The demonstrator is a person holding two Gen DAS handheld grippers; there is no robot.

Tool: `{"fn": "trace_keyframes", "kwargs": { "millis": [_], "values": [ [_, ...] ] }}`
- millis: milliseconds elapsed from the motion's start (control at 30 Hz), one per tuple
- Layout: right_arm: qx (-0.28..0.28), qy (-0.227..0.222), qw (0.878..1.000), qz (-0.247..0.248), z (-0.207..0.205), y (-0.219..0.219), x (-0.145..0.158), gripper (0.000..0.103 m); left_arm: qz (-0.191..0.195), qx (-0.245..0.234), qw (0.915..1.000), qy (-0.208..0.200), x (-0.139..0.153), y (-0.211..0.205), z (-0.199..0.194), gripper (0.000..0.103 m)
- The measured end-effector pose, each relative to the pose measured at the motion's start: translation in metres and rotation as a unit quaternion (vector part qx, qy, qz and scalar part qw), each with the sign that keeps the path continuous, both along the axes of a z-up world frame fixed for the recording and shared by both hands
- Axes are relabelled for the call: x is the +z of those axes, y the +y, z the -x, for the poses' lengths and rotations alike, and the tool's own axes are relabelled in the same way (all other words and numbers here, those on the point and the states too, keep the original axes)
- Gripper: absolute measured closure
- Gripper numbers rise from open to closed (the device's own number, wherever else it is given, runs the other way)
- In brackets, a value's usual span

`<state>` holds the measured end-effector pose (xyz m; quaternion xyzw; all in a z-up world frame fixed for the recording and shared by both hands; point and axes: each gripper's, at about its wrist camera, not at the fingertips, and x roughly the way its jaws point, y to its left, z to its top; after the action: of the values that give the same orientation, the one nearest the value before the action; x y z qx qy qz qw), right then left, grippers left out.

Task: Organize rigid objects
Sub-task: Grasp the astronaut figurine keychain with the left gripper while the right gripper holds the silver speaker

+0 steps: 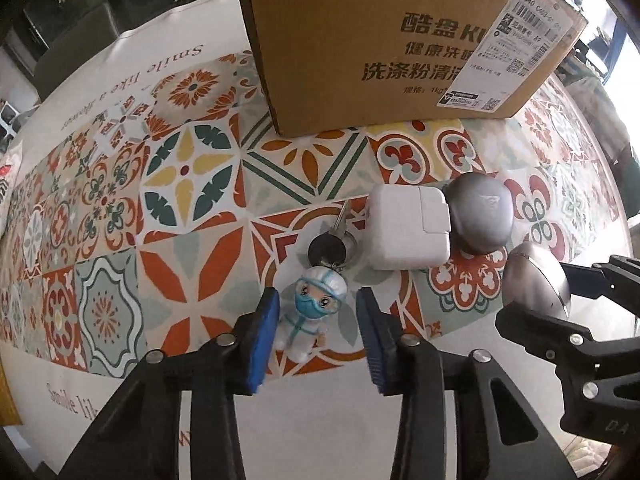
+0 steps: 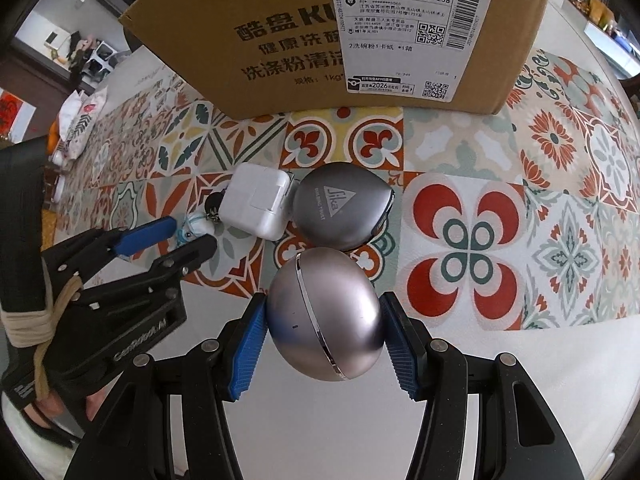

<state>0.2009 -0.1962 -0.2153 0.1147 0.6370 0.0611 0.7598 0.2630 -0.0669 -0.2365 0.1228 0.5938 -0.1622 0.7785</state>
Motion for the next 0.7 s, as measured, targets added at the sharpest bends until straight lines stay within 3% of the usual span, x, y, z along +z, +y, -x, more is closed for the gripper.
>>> {"fn": "trace_keyframes", "kwargs": {
  "millis": [167, 233, 400, 700],
  "values": [
    [-0.004, 0.002, 1.000, 0.000, -0.001, -0.002, -0.001, 0.047, 0.004, -0.006, 0.9999, 0.011, -0.011, -0.006, -0.005, 0.069],
    [-0.005, 0.003, 1.000, 0.001, -0.001, -0.002, -0.002, 0.047, 0.013, -0.001, 0.9999, 0.005, -0.012, -0.006, -0.006, 0.076],
    [-0.005, 0.003, 1.000, -0.001, 0.001, -0.003, -0.002, 0.047, 0.036, 0.009, 0.9992, 0.013, -0.013, -0.001, -0.006, 0.076],
    [-0.006, -0.010, 1.000, -0.002, 0.004, -0.006, 0.007, 0.047, 0.052, 0.029, 0.9981, -0.019, 0.021, 0.007, 0.022, 0.076]
  ]
}}
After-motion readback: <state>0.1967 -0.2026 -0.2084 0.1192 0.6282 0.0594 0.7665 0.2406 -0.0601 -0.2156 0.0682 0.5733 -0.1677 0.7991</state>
